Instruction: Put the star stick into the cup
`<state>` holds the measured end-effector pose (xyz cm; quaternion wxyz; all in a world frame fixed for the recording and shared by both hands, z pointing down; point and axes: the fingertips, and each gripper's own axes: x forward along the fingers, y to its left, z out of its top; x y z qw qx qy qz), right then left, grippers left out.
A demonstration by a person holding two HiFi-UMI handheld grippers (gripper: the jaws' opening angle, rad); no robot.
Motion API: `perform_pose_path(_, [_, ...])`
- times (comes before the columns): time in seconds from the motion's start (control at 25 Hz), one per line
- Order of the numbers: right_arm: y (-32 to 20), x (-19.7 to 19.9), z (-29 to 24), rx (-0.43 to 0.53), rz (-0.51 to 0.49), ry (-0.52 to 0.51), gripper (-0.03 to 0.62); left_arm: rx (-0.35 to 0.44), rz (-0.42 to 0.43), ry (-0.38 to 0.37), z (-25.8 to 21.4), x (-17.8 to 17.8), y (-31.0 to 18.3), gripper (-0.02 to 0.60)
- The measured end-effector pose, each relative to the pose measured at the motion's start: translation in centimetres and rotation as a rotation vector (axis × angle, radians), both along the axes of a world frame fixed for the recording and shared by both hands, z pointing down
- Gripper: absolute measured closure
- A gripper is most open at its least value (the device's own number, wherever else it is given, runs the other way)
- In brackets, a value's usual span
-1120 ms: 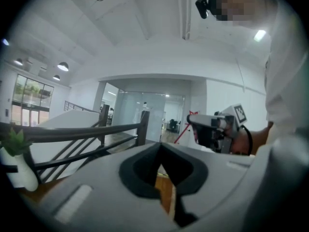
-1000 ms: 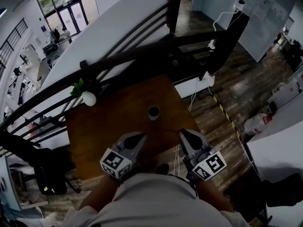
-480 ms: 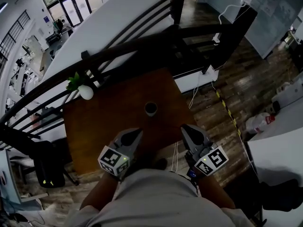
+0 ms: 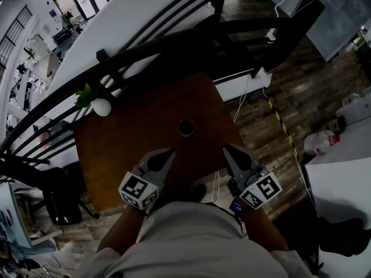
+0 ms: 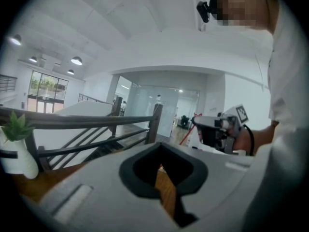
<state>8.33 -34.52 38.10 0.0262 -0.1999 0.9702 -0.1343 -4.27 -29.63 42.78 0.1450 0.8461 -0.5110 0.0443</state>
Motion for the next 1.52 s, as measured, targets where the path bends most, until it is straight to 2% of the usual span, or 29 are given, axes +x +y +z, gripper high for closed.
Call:
perform_pose_path(0.72, [-8.9, -6.9, 10.4, -0.11, 0.026, 0.1, 0.569, -0.142, 0.079, 0.019, 8.8, -4.6, -7.3, 0.578])
perform_pose_path(0.88, [-10.7, -7.6, 13.3, -0.165, 0.042, 0.098, 0.569, -0.185, 0.084, 0.028, 11.2, -5.4, -8.8, 0.578])
perform_pose_path(1.52, [-15.7, -10.0, 22.6, -0.258, 0.039, 0.167, 0.569, -0.308, 0.079, 0.06, 20.5, -7.4, -14.1, 0.578])
